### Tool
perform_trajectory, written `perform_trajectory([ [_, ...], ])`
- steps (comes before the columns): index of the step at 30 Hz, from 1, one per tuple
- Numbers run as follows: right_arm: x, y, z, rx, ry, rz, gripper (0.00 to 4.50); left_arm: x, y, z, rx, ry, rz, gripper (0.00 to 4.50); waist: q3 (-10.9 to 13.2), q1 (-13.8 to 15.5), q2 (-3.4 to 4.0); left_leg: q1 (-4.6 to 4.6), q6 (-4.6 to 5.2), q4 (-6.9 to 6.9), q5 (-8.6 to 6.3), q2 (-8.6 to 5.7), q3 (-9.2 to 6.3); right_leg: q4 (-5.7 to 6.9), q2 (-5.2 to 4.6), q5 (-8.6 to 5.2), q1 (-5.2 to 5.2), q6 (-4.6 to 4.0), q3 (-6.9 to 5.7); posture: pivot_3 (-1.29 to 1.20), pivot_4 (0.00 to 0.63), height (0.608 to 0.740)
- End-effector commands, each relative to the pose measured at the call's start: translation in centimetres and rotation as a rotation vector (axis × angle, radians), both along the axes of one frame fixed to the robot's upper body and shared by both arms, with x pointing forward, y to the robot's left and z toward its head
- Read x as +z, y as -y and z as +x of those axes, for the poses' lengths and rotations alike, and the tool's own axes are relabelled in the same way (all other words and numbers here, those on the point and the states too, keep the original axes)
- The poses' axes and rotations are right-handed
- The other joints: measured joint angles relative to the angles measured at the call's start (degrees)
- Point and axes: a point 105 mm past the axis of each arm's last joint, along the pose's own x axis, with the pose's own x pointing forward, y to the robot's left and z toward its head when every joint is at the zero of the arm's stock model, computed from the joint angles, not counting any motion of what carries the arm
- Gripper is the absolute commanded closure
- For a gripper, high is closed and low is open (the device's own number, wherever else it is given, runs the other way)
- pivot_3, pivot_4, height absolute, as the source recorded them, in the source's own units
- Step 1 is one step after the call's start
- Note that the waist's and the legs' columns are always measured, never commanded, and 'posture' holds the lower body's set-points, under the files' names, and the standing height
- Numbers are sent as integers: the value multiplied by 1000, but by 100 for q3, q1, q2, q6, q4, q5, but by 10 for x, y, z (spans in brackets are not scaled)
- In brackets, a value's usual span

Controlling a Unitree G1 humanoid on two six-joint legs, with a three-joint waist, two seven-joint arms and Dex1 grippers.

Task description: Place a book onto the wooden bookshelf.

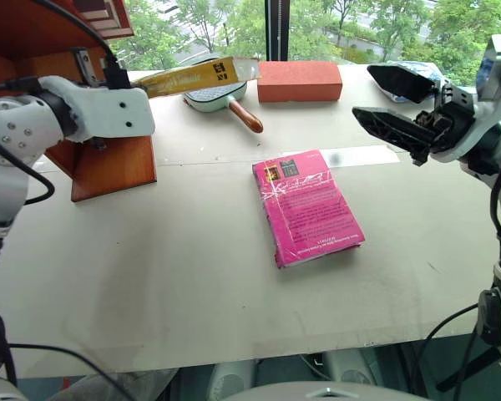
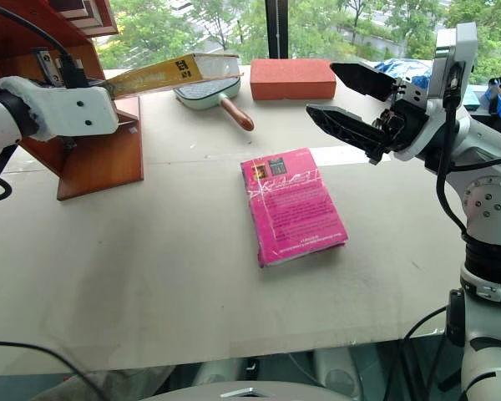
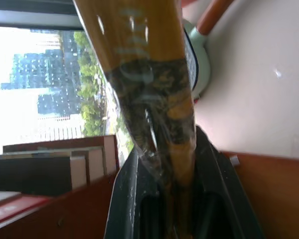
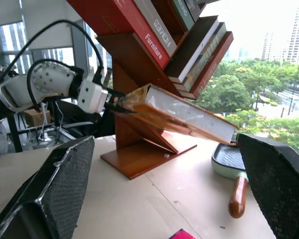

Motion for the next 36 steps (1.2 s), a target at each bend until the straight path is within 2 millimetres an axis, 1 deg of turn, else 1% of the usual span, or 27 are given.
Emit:
perform_trajectory([
  [1,10,2,-7,15,30,17,0,53,-44,-17,165,175,51,4491,1,-61,0,1,0,0,0,0,4,0,0,0,0,0,3,0,150,740],
  [3,9,2,-7,11,26,8,0,54,-59,-20,217,164,92,4491,4,-115,-1,1,0,-1,0,6,10,12,5,1,-17,0,15,0,150,740],
  [4,9,2,-7,10,25,4,0,54,-63,-20,231,160,107,4491,5,-155,-2,1,0,-2,0,7,10,20,12,1,-25,0,23,0,150,740],
  [5,8,2,-6,6,24,0,0,54,-66,-21,240,161,117,4491,5,-177,-3,0,0,-3,0,10,13,38,18,1,-38,-1,28,0,150,740],
  [6,8,2,-6,-1,25,-3,0,56,-64,-21,228,174,107,4491,7,-196,-4,-1,0,-3,0,12,17,58,22,0,-52,-2,33,0,150,740],
  [8,8,3,-5,-11,26,-5,0,59,-49,-17,160,207,56,4491,10,-202,-6,0,0,-2,0,15,30,91,31,-4,-67,-9,36,0,150,740],
  [11,8,4,-5,-21,30,-11,0,55,-31,-10,91,212,27,4491,14,-135,-13,-2,0,5,0,27,18,99,50,-6,-68,-12,26,0,150,740],
  [15,9,5,-6,-30,33,-16,0,56,-20,-6,61,227,13,4491,14,-63,-12,0,0,11,0,26,33,100,39,-5,-65,-13,40,0,150,740],
  [17,10,6,-6,-37,35,-18,0,57,-21,-5,70,231,26,4491,14,-59,-13,-3,0,12,0,22,36,99,32,-4,-64,-13,41,0,150,740],
  [18,10,6,-6,-39,36,-18,0,57,-24,-5,86,225,38,4491,14,-61,-13,-8,0,13,0,21,37,97,29,-4,-65,-13,40,0,150,740],
  [22,9,7,-6,-49,35,-20,0,51,-50,-8,178,174,56,4491,14,-67,-13,-10,0,13,0,15,46,93,23,-4,-68,-12,46,0,150,740],
  [24,9,7,-6,-52,34,-21,0,50,-60,-9,205,162,55,4491,14,-70,-13,-8,0,12,0,16,49,94,23,-4,-69,-12,48,0,150,740],
  [30,6,7,-5,-65,27,-21,0,23,-100,-18,259,-1,17,4491,14,-63,-13,-5,0,12,0,20,53,98,23,-4,-69,-12,50,0,150,740],
  [32,5,7,-5,-68,26,-21,0,21,-116,-23,290,-15,8,4491,13,-70,-14,-5,0,13,0,23,53,97,22,-4,-69,-12,49,0,150,740],
  [36,4,7,-5,-73,26,-19,0,16,-134,-27,317,-38,1,4491,13,-70,-14,0,0,12,0,22,69,97,18,-4,-69,-11,57,0,150,740],
])
